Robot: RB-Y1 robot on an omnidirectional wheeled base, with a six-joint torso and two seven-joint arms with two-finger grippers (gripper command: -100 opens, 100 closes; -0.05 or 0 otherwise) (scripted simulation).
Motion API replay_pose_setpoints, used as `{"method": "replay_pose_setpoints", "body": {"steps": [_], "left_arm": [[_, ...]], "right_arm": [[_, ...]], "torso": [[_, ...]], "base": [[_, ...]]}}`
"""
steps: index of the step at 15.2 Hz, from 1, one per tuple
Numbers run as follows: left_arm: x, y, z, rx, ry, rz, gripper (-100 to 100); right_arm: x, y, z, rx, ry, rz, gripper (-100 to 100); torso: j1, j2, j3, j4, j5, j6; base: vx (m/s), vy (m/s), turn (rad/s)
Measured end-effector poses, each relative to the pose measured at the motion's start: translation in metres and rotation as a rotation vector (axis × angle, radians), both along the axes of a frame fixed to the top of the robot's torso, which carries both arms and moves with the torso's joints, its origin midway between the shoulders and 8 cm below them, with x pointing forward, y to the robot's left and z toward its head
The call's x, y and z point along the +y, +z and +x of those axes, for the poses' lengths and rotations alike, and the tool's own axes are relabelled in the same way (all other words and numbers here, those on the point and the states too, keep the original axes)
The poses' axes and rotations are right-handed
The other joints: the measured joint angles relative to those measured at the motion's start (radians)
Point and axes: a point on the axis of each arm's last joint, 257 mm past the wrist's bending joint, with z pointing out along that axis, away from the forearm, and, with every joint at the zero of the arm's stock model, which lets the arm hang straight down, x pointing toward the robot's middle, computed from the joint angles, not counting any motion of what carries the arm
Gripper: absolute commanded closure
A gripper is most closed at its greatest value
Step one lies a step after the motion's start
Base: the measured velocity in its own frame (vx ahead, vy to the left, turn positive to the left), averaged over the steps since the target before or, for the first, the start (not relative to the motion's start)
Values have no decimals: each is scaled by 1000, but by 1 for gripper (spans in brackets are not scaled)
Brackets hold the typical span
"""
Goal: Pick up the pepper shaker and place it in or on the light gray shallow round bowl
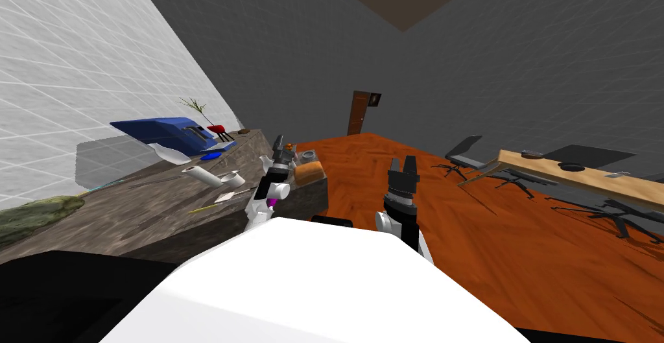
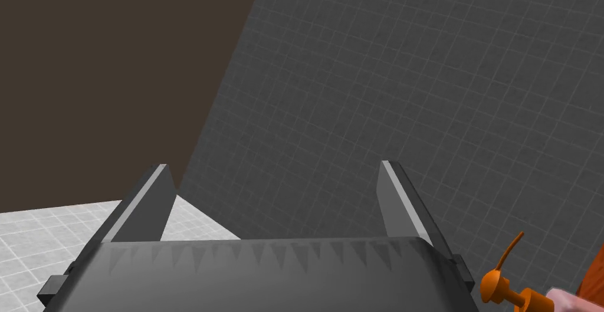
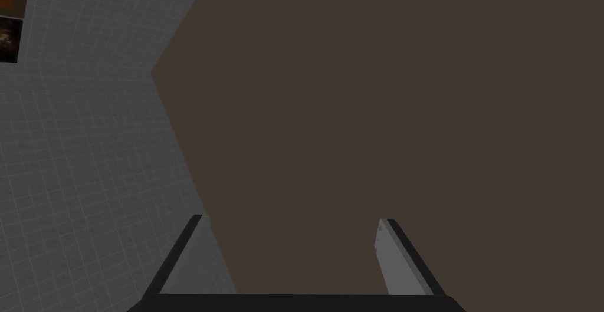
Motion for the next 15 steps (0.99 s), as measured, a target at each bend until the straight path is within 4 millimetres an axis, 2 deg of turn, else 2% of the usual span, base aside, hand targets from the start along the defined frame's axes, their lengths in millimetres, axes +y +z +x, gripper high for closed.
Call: {"method": "replay_pose_setpoints", "body": {"steps": [15], "left_arm": [[42, -8, 84, 88, -132, -356, -100]], "right_arm": [[0, 0, 0, 0, 0, 0, 0]], "torso": [[1, -2, -1, 0, 0, 0]], "base": [[-66, 33, -21]]}}
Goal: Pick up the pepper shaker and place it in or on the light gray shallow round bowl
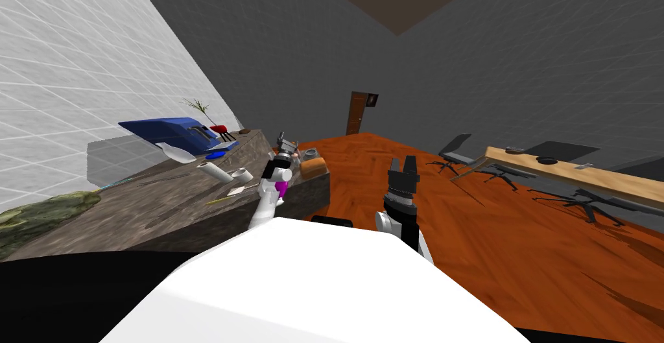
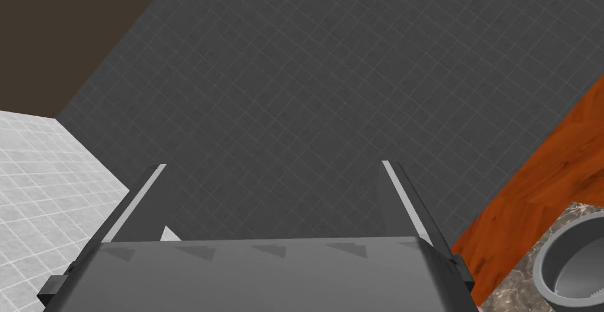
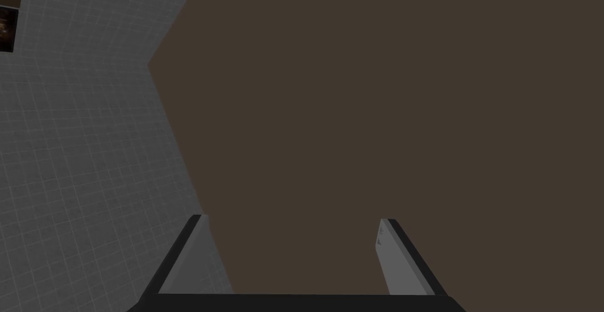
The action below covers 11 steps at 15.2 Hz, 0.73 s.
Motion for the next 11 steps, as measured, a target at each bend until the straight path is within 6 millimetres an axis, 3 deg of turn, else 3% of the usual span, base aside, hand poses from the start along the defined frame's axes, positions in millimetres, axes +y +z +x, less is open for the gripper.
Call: {"method": "replay_pose_setpoints", "body": {"steps": [11], "left_arm": [[17, -39, 52, 100, -103, -328, -100]], "right_arm": [[0, 0, 0, 0, 0, 0, 0]], "torso": [[0, -2, -1, 0, 0, 0]], "base": [[-40, 44, -6]]}}
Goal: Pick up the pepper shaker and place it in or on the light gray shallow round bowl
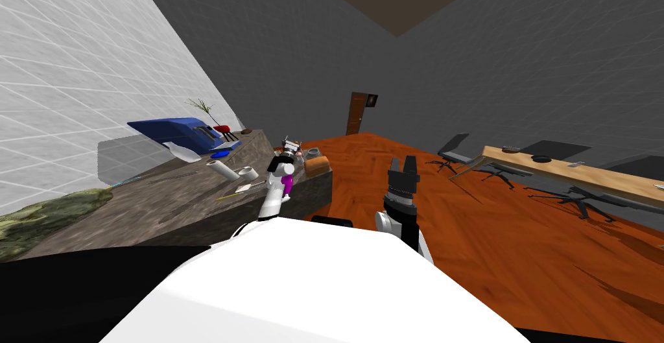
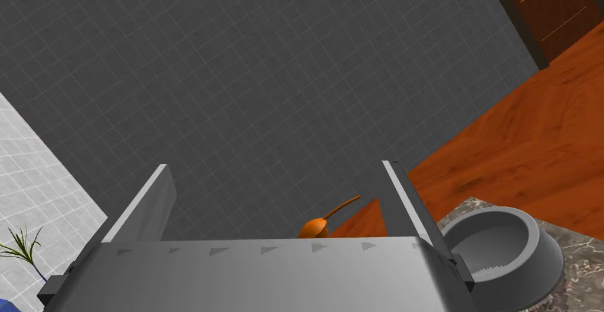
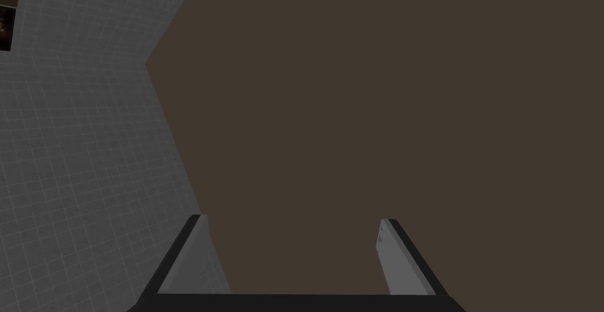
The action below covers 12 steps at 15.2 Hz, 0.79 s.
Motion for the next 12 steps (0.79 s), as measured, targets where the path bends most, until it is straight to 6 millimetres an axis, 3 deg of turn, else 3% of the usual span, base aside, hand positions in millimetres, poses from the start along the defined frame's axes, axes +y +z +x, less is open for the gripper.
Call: {"method": "replay_pose_setpoints", "body": {"steps": [12], "left_arm": [[-6, -79, 43, 159, -98, -341, -100]], "right_arm": [[0, 0, 0, 0, 0, 0, 0]], "torso": [[0, -3, -2, -1, 0, 0]], "base": [[-5, 41, -4]]}}
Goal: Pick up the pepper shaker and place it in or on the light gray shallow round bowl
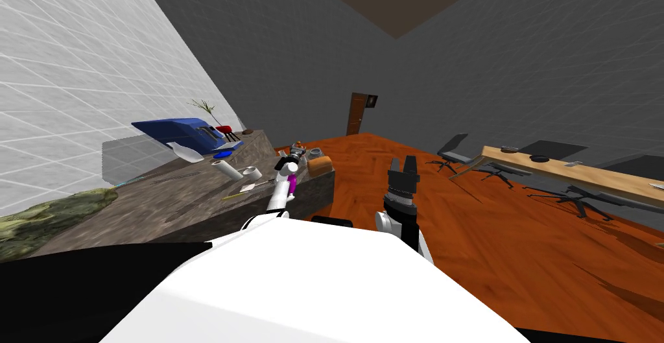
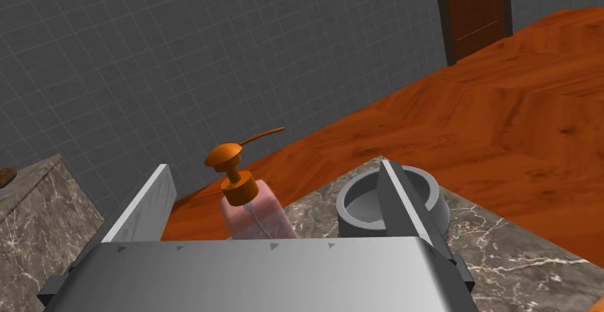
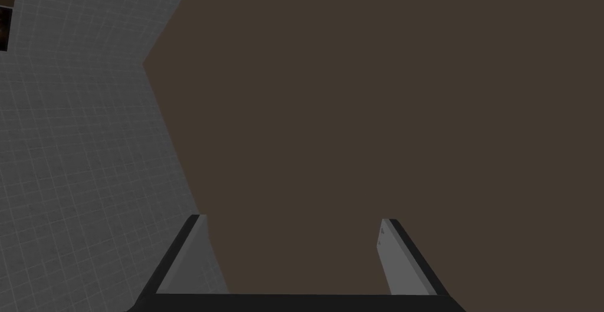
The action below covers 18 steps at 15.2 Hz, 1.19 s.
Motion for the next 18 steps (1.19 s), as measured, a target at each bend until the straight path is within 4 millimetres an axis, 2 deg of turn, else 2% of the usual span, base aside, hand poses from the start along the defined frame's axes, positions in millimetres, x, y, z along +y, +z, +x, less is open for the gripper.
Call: {"method": "replay_pose_setpoints", "body": {"steps": [5, 8, 9, 18], "left_arm": [[-9, -77, 2, 142, -27, -140, -100], [-16, -137, -8, 251, -32, -200, -100], [-17, -142, -9, 261, -34, -205, -100], [58, -140, -9, 250, 66, -209, -100]], "right_arm": [[0, 0, 0, 0, 0, 0, 0], [0, 0, 0, 0, 0, 0, 0], [0, 0, 0, 0, 0, 0, 0], [0, 0, 0, 0, 0, 0, 0]], "torso": [[5, -3, -2, -1, 1, 0], [4, -5, -3, -1, 1, 0], [3, -4, -2, -1, 1, 0], [-5, 4, 2, 1, -1, 1]], "base": [[45, 99, 2], [64, 81, -28], [-7, 4, -237], [-41, -25, -172]]}}
